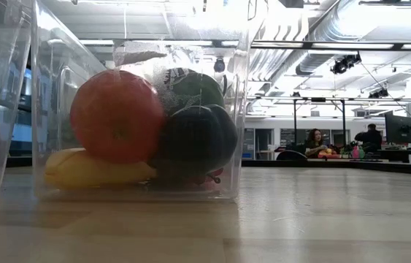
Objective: Pick & Place Food Item
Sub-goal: Put the red dragon fruit into the right transparent bin
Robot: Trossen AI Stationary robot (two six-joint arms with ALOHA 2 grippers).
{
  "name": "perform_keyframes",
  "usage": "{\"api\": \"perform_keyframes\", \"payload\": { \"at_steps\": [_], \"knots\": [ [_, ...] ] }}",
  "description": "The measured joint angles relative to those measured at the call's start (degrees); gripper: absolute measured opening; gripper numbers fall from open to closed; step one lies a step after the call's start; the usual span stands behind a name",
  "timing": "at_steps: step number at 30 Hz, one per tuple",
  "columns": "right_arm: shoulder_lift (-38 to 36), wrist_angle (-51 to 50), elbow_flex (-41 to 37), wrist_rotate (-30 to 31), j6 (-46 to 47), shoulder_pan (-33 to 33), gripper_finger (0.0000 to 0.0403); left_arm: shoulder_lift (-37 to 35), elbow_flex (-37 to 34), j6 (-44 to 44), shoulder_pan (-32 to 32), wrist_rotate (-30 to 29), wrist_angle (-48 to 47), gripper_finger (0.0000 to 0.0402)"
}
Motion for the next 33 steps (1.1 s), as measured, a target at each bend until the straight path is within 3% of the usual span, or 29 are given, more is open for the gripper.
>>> {"api": "perform_keyframes", "payload": {
  "at_steps": [5, 10, 15, 33],
  "knots": [
    [1.02, 0.83, 0.02, -3.95, -2.14, 0.75, 0.0197, 0.0, 0.0, 0.0, -0.99, 0.0, -0.21, 0.0281],
    [3.81, 0.17, 0.0, -1.68, -3.36, 1.64, 0.0193, 0.0, 0.0, -0.07, -1.43, 0.11, -0.54, 0.0281],
    [5.93, -0.18, -0.04, 5.12, -3.39, 1.92, 0.0184, 0.0, 0.0, -0.09, -1.69, 0.11, -0.61, 0.0281],
    [5.8, -0.31, -0.02, 3.1, -4.3, 1.92, 0.0165, 0.0, 0.0, 0.94, -1.67, -0.03, -0.83, 0.0281]
  ]
}}
